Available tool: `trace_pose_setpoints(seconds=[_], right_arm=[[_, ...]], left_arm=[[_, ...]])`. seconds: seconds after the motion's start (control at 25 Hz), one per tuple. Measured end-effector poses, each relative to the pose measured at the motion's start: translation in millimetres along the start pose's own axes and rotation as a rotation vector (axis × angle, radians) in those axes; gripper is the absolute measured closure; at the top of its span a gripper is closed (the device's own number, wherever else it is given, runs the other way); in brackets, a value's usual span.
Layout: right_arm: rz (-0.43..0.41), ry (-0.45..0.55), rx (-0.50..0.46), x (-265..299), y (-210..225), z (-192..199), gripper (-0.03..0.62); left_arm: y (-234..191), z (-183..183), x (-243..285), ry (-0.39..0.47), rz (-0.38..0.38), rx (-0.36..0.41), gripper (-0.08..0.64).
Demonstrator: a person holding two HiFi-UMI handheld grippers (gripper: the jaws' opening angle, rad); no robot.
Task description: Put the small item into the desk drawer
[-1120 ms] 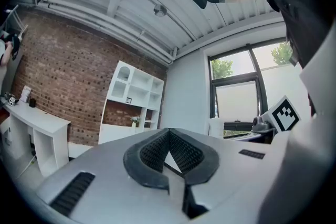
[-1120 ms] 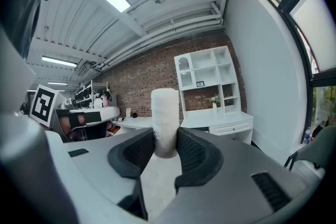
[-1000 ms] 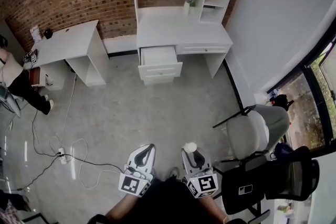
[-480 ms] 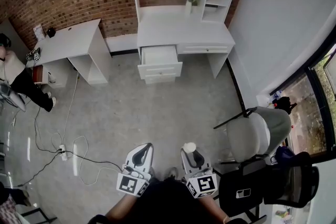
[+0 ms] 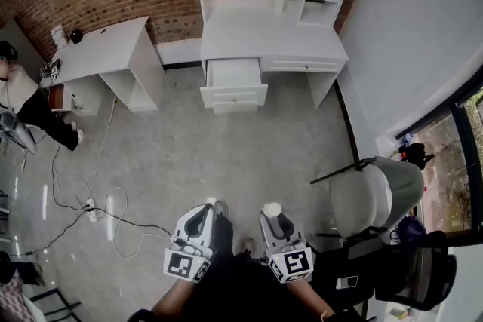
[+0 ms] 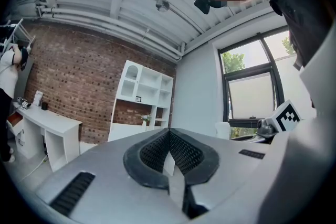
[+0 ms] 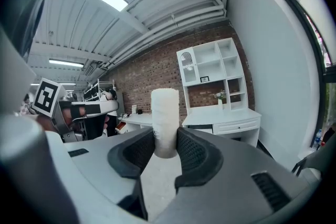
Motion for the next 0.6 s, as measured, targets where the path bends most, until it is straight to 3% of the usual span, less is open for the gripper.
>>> trace_pose_setpoints(seconds=[0.32,0.6], right_arm=[[0.019,-0.022,-0.021,103.4,1.2,-9.9,0.450],[0.057,0.005,-0.022,211.2,-8.7,-54.1,0.450]], left_arm=[[-88.4,3.8,61.8,0.025,0.025,-0.026,0.540],[-187.5,-25.1,110.0,0.052,0.078,-0.020,0.540]])
Point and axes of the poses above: the fingertips, and each gripper's own axes: x forward along the fingers, y to its right, z out of its underside, the point moved 5 cm from there along -x, backward along the fingers, and after that the axes turned 11 degrees about z, right-handed, at the moved point
